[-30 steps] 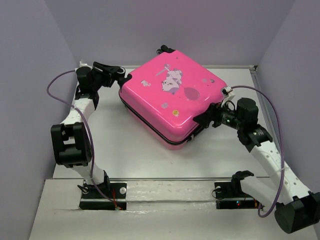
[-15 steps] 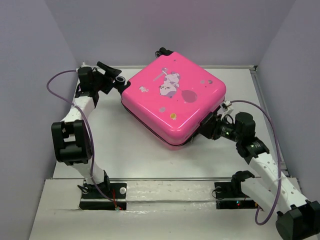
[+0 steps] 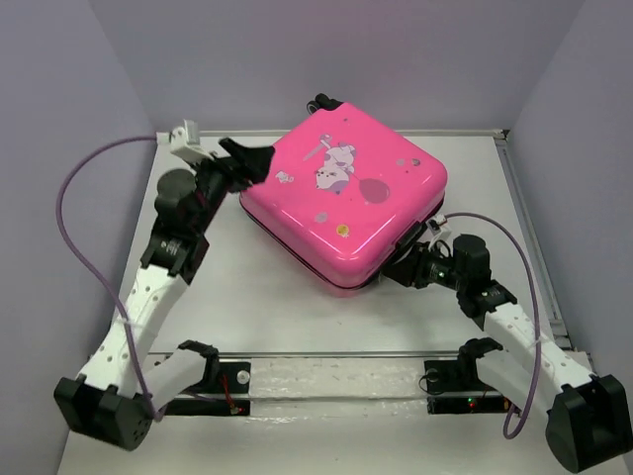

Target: Pack the luggage

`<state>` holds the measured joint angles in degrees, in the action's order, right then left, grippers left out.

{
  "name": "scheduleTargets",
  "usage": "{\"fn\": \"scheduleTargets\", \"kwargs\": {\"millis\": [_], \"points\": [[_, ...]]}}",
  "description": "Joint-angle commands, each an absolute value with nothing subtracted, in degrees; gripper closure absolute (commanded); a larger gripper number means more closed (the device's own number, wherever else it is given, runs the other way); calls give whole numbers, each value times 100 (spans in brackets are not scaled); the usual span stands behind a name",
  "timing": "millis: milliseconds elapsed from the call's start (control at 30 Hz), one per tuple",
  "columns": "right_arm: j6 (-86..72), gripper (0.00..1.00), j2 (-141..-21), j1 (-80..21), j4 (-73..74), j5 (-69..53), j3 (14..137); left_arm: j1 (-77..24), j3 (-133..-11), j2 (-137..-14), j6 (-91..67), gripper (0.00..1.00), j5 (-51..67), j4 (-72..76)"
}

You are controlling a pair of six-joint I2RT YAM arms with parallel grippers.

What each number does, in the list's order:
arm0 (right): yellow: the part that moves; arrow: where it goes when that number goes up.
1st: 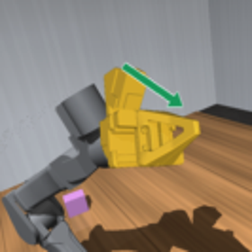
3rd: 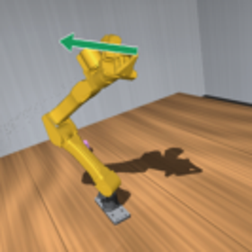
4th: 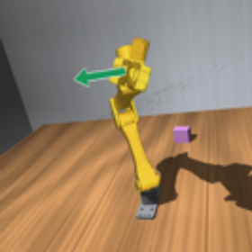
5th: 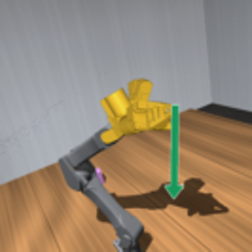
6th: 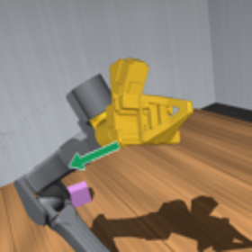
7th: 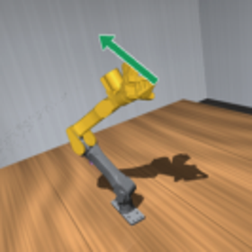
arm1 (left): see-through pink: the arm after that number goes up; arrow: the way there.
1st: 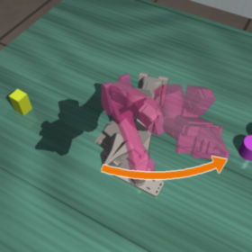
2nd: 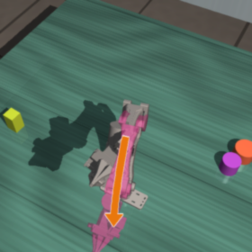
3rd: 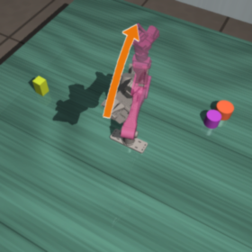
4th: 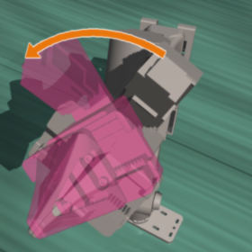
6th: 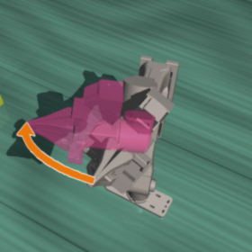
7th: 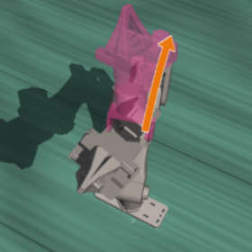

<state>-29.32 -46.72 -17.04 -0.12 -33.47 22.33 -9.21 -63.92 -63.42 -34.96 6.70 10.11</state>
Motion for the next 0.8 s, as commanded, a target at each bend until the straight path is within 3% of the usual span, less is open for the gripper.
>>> {"fn": "scheduleTargets", "kwargs": {"millis": [0,167,367,767], "points": [[-2830,60,-4808,-1811,-721,-3506,2127,-2508,-4751,-5442,-3138,1,247,782],[-2830,53,-4588,-2074,-651,-3332,1995,-3900,-3596,-4440,-3216,1,290,721],[-2795,51,-4772,-2416,-668,-3015,2021,-5236,-3015,-4402,-3375,1,115,729],[-2619,57,-5211,-2646,-668,-2233,2180,-5827,-3076,-5510,-3287,1,-167,1459]]}}
